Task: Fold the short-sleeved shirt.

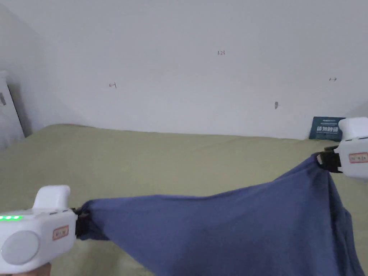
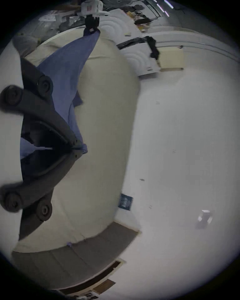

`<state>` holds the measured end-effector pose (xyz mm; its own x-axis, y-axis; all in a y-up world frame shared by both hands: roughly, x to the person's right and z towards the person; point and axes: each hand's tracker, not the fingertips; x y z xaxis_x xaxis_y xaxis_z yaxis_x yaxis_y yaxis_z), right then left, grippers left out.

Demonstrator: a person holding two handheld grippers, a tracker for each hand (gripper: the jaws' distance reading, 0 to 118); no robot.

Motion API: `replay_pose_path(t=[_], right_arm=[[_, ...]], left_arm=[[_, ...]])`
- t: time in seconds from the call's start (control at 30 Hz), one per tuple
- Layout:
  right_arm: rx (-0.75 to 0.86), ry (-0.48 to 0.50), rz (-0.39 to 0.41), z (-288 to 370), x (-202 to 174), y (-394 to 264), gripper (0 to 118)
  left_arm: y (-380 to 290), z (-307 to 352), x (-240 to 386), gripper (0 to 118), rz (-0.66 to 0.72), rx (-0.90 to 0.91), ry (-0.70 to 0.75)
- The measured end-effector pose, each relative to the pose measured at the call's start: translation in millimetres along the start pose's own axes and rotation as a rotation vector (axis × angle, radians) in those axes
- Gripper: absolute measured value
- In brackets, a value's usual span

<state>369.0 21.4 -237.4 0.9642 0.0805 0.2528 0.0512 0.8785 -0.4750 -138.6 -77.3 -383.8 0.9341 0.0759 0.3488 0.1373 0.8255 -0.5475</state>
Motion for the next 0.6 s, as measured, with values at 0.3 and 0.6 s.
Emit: replay_pose_path(t=[0.3, 0.6], right_arm=[[0.211, -0.113, -0.071, 118, 53, 68, 2], [0.242, -0.150, -0.125, 110, 76, 91, 2]], left_arm=[[149, 57, 55, 1, -0.070, 0.152, 0.013], [226, 59, 71, 1, -0.055, 0.127, 0.005]])
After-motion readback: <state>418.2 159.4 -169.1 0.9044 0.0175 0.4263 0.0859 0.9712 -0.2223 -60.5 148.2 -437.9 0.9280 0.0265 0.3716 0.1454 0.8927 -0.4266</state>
